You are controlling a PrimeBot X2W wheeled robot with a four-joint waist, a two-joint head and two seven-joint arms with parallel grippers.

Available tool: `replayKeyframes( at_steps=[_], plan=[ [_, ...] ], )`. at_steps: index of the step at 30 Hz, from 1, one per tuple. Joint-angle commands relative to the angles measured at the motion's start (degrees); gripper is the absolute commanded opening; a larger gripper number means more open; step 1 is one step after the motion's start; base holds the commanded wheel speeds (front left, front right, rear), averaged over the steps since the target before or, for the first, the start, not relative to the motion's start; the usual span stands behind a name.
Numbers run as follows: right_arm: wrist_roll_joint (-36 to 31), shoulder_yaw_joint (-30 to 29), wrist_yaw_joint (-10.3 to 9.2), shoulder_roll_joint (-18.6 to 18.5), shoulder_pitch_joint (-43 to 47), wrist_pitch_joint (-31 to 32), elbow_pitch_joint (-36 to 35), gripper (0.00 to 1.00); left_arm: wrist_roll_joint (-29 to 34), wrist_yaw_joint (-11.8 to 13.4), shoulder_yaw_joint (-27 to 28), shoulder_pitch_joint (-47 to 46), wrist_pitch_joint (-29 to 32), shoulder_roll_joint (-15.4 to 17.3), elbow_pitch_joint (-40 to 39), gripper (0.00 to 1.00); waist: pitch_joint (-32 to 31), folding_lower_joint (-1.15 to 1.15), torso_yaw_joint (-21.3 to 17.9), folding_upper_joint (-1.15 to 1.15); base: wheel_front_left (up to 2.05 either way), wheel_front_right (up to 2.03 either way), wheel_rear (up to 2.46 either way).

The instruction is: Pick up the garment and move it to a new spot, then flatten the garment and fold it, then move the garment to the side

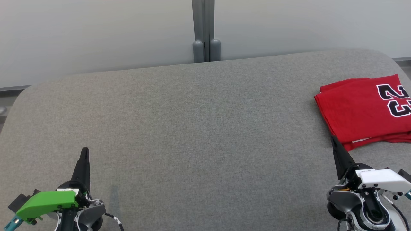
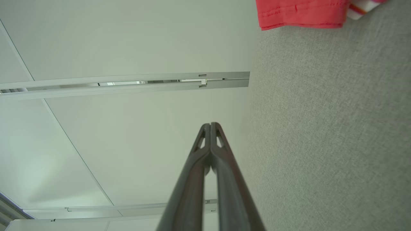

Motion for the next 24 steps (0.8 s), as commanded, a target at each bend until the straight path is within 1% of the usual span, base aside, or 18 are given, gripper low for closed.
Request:
replayKeyframes(
  at_steps=[1,24],
  plan=[
    [0.37,-0.08,0.02,-0.19,-0.37,0.17,-0.28,0.0,-0.18,-0.26,0.15,-0.64,0.2,0.03,-0.12,0.0,0.0,0.0,0.0,0.0,0.0,0.0,0.0],
    [0.38,-0.07,0.02,-0.19,-0.37,0.17,-0.28,0.0,-0.19,-0.26,0.14,-0.64,0.19,0.03,-0.13,0.0,0.0,0.0,0.0,0.0,0.0,0.0,0.0]
  ],
)
